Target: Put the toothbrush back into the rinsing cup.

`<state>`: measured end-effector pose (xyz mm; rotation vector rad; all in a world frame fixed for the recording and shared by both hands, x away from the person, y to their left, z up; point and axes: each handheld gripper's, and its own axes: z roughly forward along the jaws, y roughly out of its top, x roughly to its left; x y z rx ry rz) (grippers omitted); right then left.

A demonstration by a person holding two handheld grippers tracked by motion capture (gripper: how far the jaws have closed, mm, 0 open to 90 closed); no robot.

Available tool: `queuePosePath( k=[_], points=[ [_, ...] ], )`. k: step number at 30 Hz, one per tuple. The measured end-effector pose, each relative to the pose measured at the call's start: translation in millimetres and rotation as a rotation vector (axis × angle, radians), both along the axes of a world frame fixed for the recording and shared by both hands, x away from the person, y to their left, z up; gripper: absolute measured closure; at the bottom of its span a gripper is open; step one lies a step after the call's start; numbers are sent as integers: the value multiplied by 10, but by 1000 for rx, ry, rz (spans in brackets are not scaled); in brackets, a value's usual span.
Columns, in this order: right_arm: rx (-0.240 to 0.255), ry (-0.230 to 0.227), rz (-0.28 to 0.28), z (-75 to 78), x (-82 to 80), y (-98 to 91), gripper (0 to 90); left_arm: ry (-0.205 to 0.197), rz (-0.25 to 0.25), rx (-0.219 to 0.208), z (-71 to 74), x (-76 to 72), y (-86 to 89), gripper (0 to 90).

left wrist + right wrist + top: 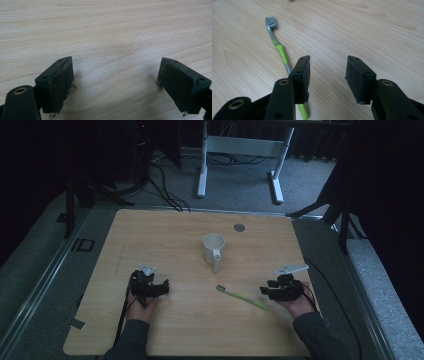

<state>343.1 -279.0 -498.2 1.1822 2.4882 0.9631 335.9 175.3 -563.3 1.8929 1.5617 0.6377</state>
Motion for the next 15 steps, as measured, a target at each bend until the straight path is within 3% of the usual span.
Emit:
queuePosePath(
  k=[8, 15],
  points=[
    [42, -10, -13, 67, 48, -52, 553, 0, 0, 0, 0, 0, 0, 139],
    [13, -17, 23, 145, 94, 21, 568, 1, -5, 2, 1, 0, 0, 139]
  ],
)
